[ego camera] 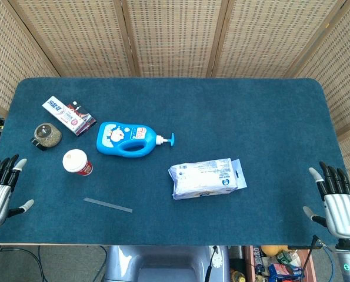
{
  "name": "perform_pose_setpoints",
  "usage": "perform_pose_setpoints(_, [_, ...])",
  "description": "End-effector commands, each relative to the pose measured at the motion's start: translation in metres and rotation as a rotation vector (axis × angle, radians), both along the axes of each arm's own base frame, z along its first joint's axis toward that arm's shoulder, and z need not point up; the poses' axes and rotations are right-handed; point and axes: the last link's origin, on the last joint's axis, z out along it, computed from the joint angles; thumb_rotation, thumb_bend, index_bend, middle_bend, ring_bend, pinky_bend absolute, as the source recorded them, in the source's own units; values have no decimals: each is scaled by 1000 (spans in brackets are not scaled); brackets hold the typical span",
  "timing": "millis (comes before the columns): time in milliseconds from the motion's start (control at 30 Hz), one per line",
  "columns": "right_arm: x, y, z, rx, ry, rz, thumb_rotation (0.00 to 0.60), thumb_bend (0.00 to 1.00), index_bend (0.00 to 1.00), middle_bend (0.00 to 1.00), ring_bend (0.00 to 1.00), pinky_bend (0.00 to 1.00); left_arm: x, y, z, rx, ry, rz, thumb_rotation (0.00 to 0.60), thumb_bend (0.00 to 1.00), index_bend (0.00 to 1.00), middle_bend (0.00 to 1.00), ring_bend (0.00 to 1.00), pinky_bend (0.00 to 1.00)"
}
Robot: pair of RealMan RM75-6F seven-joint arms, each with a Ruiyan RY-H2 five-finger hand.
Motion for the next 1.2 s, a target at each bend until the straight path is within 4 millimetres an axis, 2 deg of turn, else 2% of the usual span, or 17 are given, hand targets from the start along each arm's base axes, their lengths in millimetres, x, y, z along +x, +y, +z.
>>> perform_pose_setpoints(33, [0, 0, 0, 1, 3, 0, 600, 0, 0, 0, 0, 0, 0, 0, 0, 0, 0, -1, 600, 112, 0, 0, 0, 0])
perform_pose_setpoints(300, [-1, 0, -1, 3, 3, -1, 600, 0, 0, 0, 0, 0, 1, -1, -1, -2, 2, -9, 600, 112, 0, 0, 0, 0])
perform_pose_setpoints(433, [-1, 0, 2, -8, -3, -5, 600, 0, 0, 0, 0, 0, 9, 0, -7, -45, -25, -69, 600, 113, 0, 0, 0, 0])
perform_pose_setpoints(500, [-2, 0, 3, -14, -6, -7, 600, 0, 0, 0, 0, 0, 19, 2, -12, -85, -46, -128, 600, 113, 0, 0, 0, 0])
perform_pose_setpoints(733, [-4, -2, 7, -23, -11, -22, 600, 0, 0, 0, 0, 0, 80, 17, -46, -355, 6, -423, 600, 113, 6, 0, 0, 0])
perform_pose_setpoints(833, [-6, -3, 7, -20, -16, -31, 600, 0, 0, 0, 0, 0, 110, 24, -77, -497, 82, -475, 600, 112, 91, 0, 0, 0])
perform_pose_setpoints(900, [-7, -4, 7, -19, -16, -34, 600, 0, 0, 0, 0, 0, 118, 27, -89, -540, 97, -465, 600, 112, 203, 0, 0, 0])
perform_pose_setpoints(1000, [-8, -4, 7, -17, -19, -37, 600, 0, 0, 0, 0, 0, 125, 28, -106, -589, 94, -443, 600, 120, 326, 0, 0, 0])
perform_pose_setpoints(1200, [-9, -5, 7, -15, -22, -41, 600, 0, 0, 0, 0, 0, 130, 35, -137, -620, 104, -404, 600, 237, 391, 0, 0, 0])
